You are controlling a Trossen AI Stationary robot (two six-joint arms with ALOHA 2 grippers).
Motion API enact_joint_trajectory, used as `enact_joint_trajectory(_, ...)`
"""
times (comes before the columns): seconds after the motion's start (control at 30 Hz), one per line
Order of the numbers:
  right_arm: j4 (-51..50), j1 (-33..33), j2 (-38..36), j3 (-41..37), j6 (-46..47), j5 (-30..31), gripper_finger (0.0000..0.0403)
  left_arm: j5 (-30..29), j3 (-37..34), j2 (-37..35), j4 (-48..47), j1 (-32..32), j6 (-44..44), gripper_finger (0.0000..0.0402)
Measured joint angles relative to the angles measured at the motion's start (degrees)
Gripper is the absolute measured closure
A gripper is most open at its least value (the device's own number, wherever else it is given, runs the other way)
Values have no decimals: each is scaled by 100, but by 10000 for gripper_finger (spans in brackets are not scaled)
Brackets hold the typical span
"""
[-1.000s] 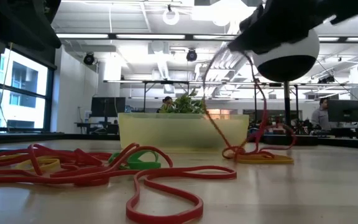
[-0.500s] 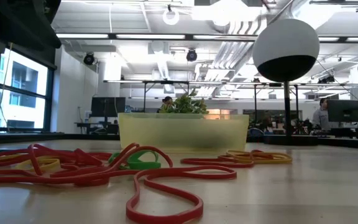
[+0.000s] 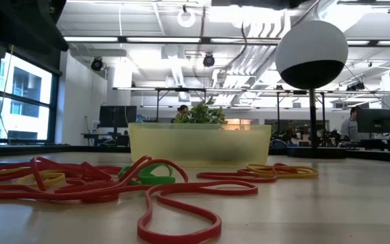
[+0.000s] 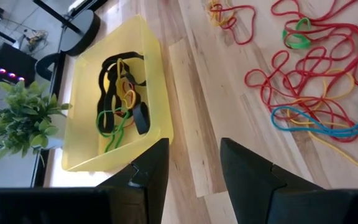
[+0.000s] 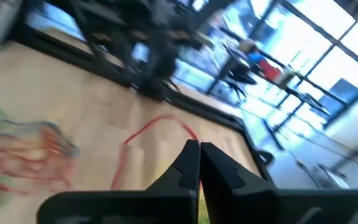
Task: Pick and place rubber bands into bin
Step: Put the red rubber band into the yellow bin
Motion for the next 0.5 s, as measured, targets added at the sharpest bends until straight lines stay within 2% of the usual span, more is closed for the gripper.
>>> enact_joint_trajectory(0.23,-183,-1163,94,0,146,-626,403,-104,0,0,5,0,0,268)
enact_joint_trajectory(0.5,-163,-2206,601,0,407,-1393,403,-148,0,0,39,0,105,268)
